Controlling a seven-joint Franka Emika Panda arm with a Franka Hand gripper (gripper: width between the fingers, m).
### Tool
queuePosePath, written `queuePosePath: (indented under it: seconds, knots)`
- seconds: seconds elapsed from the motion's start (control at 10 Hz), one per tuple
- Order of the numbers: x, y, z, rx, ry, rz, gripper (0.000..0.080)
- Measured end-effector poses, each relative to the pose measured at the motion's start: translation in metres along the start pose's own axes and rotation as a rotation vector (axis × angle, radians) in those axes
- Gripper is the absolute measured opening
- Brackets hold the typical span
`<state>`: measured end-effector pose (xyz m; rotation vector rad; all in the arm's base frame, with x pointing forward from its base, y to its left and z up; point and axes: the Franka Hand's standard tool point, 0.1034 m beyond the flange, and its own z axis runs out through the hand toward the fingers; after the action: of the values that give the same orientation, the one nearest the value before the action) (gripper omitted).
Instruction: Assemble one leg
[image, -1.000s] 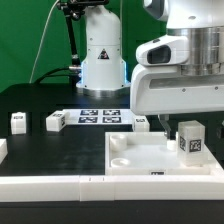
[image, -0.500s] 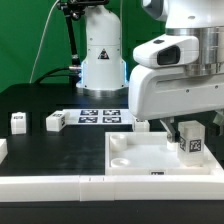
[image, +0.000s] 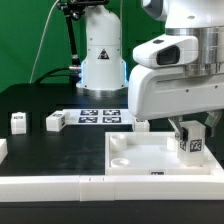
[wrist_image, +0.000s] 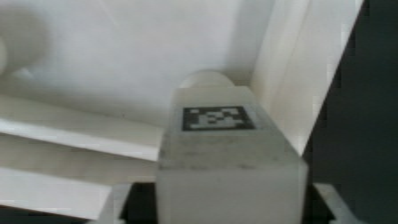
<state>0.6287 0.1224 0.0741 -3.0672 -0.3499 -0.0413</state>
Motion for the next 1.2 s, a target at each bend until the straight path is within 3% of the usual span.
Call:
queuePosePath:
  seconds: [0.2,0.8,1.2]
  knots:
    - [0.0,0.0001,0.0,0.0,0.0,0.029,0.0291]
    - [-0.0029,0.0061,0.0015,0.005,0.005,0.793,0.0291]
    - [-0.0042,0.01,0.0012,0.022,-0.003,1.319,0.0292]
